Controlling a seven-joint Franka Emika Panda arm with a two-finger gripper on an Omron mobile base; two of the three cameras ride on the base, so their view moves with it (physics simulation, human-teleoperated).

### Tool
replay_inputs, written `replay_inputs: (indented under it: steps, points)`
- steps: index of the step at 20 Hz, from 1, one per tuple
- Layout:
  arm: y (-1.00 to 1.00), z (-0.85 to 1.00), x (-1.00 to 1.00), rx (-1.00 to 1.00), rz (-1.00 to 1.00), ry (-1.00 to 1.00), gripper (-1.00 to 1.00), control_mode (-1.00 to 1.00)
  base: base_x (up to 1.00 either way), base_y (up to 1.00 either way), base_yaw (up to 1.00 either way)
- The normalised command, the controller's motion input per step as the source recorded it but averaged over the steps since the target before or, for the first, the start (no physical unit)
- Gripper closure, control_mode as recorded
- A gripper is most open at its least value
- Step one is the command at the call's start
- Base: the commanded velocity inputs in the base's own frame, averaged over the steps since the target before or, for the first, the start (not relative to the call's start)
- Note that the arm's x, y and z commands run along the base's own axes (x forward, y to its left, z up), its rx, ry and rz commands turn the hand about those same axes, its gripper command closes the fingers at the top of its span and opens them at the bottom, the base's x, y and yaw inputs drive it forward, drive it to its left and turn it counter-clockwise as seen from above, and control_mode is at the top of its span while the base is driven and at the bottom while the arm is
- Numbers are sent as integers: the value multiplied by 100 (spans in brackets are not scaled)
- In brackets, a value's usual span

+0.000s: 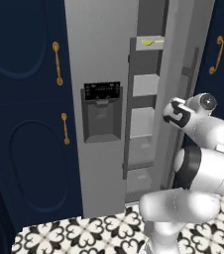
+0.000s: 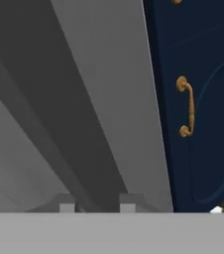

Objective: Grab a lemon wedge from the fridge and one ice cube from the ice bowl, and put them in the glass of lemonade.

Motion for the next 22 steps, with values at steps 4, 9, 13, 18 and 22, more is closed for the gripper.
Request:
replay_inputs:
  steps: [4, 9, 13, 18, 22]
  points:
    - [-39, 4, -52, 0, -12, 0, -100, -100, 0, 0, 0]
    - [-3, 66, -72, -1, -1, 0, -100, -100, 0, 0, 0]
    - [56, 100, -86, -13, 5, 0, -100, -100, 0, 0, 0]
    - [98, 92, -59, -23, 6, 1, -100, -100, 0, 0, 0]
    - [100, 67, -2, -36, 17, 25, -100, -100, 0, 0, 0]
